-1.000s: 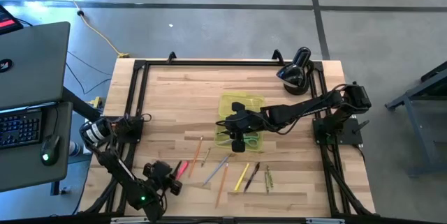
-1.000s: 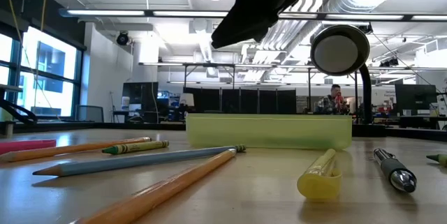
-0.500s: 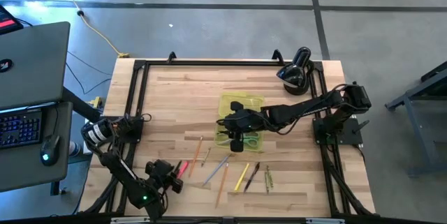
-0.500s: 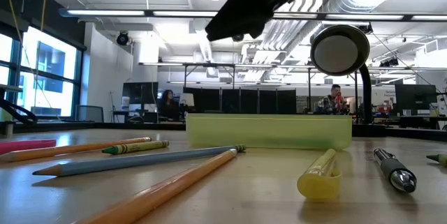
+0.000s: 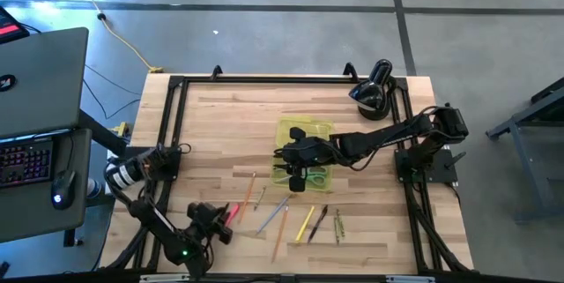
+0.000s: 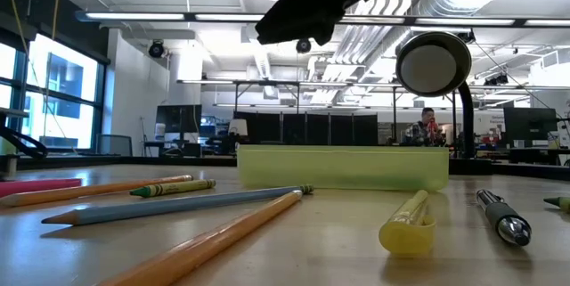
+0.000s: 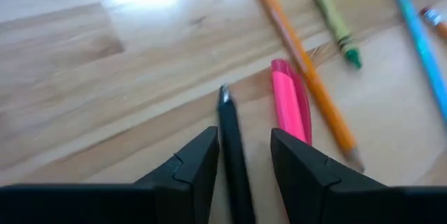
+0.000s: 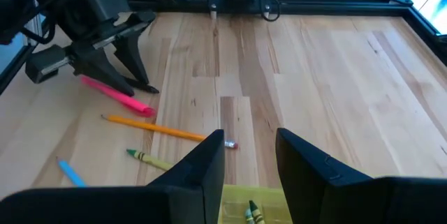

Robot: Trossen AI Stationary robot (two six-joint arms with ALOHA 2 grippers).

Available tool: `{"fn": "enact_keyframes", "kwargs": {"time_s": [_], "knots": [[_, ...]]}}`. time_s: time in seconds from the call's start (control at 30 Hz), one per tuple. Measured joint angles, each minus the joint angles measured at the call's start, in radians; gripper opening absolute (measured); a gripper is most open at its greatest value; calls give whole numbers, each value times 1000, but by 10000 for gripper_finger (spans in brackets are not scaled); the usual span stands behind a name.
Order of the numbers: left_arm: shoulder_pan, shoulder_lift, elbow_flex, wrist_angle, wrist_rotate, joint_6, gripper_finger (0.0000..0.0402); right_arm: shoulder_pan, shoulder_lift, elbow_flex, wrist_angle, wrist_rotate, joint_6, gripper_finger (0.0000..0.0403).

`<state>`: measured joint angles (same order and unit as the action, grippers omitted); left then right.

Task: Pick & place school supplies into a supply box
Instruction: Put the black pen into the yellow supply box

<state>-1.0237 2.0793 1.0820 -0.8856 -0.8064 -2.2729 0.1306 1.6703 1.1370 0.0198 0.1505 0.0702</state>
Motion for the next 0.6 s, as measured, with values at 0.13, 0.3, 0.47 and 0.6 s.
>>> {"fn": "enact_keyframes", "kwargs": {"time_s": [0.13, 0.3, 0.47, 0.6], "knots": [[1, 23, 11, 6, -55, 0, 172, 1, 0, 0, 0, -8, 0, 108], [1, 40, 15, -1, -38, 1, 172, 1, 0, 0, 0, -2, 0, 108], [1, 44, 13, 7, -62, 62, 172, 1, 0, 0, 0, -3, 0, 108], [3, 48, 12, 13, -80, 74, 171, 1, 0, 0, 0, -3, 0, 108]]}}
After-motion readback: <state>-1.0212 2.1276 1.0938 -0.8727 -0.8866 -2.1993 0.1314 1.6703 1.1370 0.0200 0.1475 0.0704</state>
